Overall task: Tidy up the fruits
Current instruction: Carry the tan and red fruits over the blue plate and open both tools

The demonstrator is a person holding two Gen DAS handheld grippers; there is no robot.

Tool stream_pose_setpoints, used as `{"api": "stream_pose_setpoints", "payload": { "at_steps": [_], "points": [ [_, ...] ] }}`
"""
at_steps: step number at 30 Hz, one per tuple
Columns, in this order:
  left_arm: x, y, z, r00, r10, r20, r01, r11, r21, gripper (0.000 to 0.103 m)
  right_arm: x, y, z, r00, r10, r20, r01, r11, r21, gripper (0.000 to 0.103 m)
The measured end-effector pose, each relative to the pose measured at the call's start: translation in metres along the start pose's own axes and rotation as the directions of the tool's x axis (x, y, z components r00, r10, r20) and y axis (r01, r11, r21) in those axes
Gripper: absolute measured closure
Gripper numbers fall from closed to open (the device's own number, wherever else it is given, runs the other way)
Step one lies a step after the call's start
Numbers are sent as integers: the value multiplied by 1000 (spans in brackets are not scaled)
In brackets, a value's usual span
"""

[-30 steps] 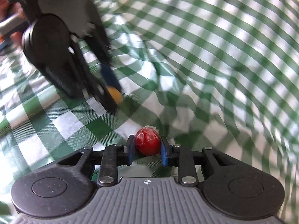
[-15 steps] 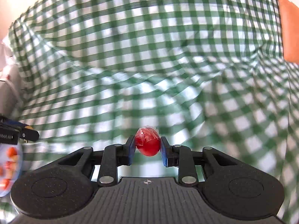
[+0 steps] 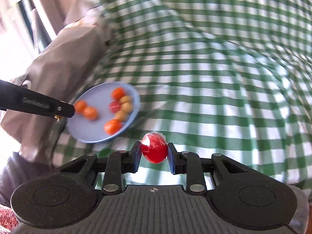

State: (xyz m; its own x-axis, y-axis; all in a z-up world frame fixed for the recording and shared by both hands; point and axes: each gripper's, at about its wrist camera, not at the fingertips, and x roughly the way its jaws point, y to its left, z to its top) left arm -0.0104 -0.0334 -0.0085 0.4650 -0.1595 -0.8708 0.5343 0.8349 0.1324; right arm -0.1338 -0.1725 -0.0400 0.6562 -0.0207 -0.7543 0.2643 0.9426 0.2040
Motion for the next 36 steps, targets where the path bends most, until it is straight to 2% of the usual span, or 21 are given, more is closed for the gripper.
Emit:
{"api": "stream_pose_setpoints", "payload": {
  "at_steps": [7, 13, 14, 16, 17, 18, 20, 23, 25, 28, 36],
  "points": [
    [42, 43, 3, 1000, 5, -4, -5, 999, -48, 76, 39, 45, 24, 1000, 14, 17, -12, 991, -131, 73],
    [80, 49, 20, 1000, 5, -29, -6, 999, -45, 76, 96, 62, 41, 1000, 2, -26, -8, 972, -233, 73],
    [83, 49, 23, 1000, 5, -27, -6, 999, -42, 72, 105, 64, 42, 1000, -1, -30, -6, 969, -246, 73],
    [87, 50, 28, 1000, 3, -23, -3, 999, -34, 35, 120, 68, 46, 999, -2, -40, -10, 961, -276, 73],
    [85, 51, 30, 1000, 11, -19, -11, 999, -39, 4, 126, 70, 49, 999, 1, -50, -16, 956, -292, 69],
    [83, 51, 31, 999, 34, -3, -34, 998, -53, 0, 130, 72, 50, 998, -4, -56, -14, 953, -303, 62],
    [74, 52, 29, 999, 45, 21, -43, 997, -62, 0, 127, 72, 52, 999, -16, -49, 0, 954, -300, 30],
    [64, 53, 24, 999, 19, -32, -21, 997, -75, 0, 111, 67, 47, 999, -23, -49, 9, 964, -265, 15],
    [54, 53, 15, 999, 28, -39, -32, 995, -95, 0, 98, 62, 39, 997, -27, -71, 10, 973, -232, 13],
    [37, 52, 3, 999, -5, -48, 0, 995, -101, 0, 73, 59, 25, 997, -22, -73, 8, 983, -185, 9],
    [-8, 51, -23, 999, 44, 24, -41, 993, -111, 0, 23, 66, -6, 997, -72, 4, 71, 985, -158, 4]
  ]
}}
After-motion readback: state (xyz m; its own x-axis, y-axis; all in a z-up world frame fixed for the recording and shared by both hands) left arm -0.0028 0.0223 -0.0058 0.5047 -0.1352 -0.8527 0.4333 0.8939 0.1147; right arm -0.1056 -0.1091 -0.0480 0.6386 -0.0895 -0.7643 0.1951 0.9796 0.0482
